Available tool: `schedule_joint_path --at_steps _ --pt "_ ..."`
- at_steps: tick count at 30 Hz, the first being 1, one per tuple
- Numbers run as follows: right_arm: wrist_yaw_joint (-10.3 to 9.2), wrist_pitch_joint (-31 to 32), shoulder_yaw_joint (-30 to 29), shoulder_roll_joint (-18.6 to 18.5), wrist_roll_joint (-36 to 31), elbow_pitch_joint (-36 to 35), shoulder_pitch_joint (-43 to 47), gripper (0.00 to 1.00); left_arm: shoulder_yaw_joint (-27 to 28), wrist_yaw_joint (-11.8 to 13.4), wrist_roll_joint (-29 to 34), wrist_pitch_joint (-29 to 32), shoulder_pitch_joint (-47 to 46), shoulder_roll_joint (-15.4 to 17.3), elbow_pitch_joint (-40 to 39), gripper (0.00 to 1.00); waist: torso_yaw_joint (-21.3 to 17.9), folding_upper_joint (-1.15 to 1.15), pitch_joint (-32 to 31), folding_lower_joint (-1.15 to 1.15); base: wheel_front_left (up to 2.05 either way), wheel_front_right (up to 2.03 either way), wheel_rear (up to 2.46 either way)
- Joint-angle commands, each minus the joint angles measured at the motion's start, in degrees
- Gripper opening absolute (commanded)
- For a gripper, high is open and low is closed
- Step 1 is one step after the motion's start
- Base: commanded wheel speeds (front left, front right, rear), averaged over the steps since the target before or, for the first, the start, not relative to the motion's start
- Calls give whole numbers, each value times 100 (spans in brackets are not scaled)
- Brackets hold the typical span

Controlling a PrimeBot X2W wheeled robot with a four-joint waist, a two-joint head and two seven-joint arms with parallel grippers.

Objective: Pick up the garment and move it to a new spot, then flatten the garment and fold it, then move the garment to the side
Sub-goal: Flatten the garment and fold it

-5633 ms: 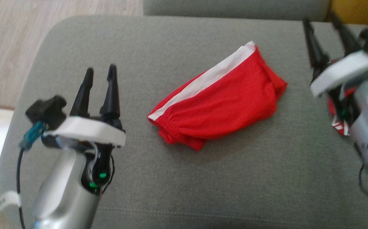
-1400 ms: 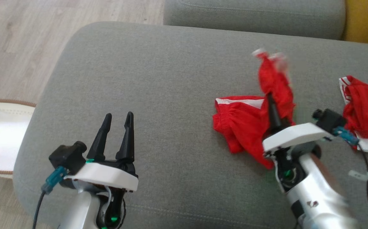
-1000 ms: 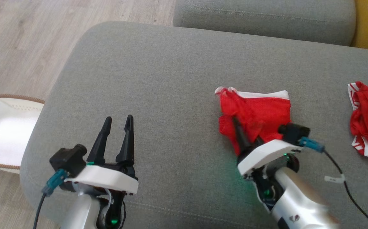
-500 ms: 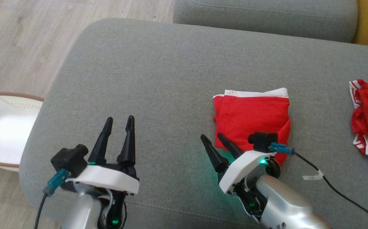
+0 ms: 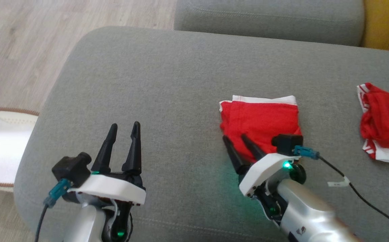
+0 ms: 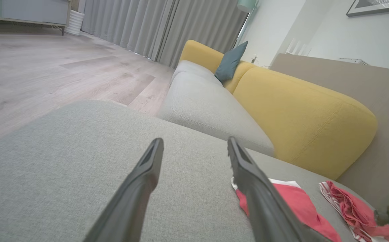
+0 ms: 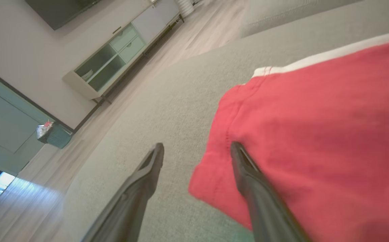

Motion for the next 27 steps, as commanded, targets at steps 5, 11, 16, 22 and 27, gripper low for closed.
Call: schedule_joint_path --at_steps 5,11,16,22,27 --pt "37 -166 -626 52 -492 61 -287 100 346 44 1 -45 -81 35 -324 100 -266 0 -155 0 0 0 0" --pt "37 -179 -1656 -188 -1504 -304 -261 100 425 55 11 -45 -82 35 -531 100 -490 0 -166 0 0 0 0" --pt "37 -181 -2996 -248 -2695 -1326 320 100 430 52 30 -45 -113 35 -716 100 -667 0 -97 0 0 0 0" --pt "37 -176 -4022 -49 -3863 -2589 1236 100 362 5 165 -45 -115 34 -795 100 -791 0 -28 0 0 0 0" --pt "37 66 -4375 43 -4309 -3280 1833 100 327 -12 326 -45 -38 34 -794 100 -849 0 -3 0 0 0 0"
